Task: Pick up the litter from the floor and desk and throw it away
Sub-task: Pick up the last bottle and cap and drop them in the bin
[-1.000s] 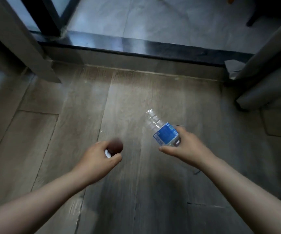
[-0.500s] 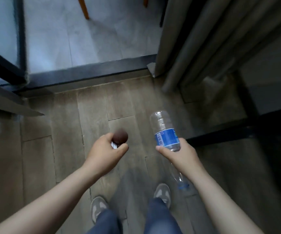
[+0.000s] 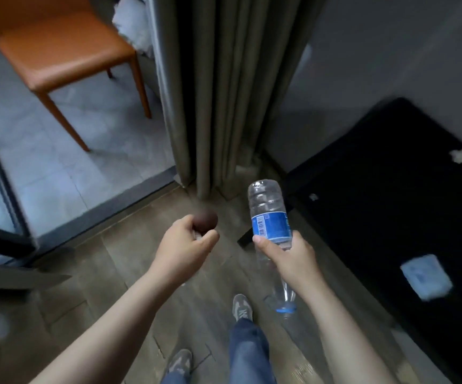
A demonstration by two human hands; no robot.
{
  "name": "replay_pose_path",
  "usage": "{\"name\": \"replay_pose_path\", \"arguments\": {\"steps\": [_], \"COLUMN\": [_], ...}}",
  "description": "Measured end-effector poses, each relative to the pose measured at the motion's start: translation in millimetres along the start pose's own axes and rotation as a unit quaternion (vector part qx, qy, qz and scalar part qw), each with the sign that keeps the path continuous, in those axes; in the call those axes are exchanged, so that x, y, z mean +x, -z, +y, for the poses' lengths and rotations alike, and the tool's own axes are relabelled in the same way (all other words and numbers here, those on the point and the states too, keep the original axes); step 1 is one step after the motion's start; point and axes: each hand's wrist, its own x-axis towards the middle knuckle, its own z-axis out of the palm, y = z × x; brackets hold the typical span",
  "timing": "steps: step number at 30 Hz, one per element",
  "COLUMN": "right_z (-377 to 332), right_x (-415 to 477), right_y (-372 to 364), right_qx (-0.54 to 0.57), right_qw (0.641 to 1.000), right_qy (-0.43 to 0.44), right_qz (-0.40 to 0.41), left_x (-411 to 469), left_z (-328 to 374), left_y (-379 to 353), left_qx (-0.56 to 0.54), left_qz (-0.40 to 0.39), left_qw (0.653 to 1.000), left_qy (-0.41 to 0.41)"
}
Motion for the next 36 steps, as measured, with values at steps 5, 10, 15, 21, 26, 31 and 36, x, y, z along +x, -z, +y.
{"name": "replay_pose_path", "arguments": {"steps": [5, 10, 15, 21, 26, 31, 36], "right_z": [-18, -14, 20, 85, 161, 229, 282], "right_x": [-103, -204, -308, -437, -558, -680, -771], "right_y": [51, 111, 167, 216, 253, 276, 287], "right_qx": [0.115, 0.16, 0.194, 0.259, 0.256, 0.254, 0.254], "right_qw": [0.987, 0.96, 0.915, 0.837, 0.785, 0.726, 0.66], "right_qy": [-0.012, 0.01, -0.024, -0.043, -0.076, -0.112, -0.147], "right_qz": [0.112, 0.231, 0.353, 0.48, 0.559, 0.629, 0.692], "left_x": [-68, -146, -238, -368, -500, -632, -739], "left_z": [63, 128, 172, 195, 185, 170, 157], "left_y": [9, -13, -60, -126, -188, -238, -278], "left_qx": [-0.003, -0.022, 0.01, 0.034, 0.032, 0.029, 0.033], "left_qz": [-0.062, -0.176, -0.29, -0.394, -0.471, -0.559, -0.611], "left_qw": [0.993, 0.969, 0.922, 0.862, 0.815, 0.749, 0.688], "left_qy": [-0.098, -0.17, -0.257, -0.317, -0.336, -0.355, -0.391]}}
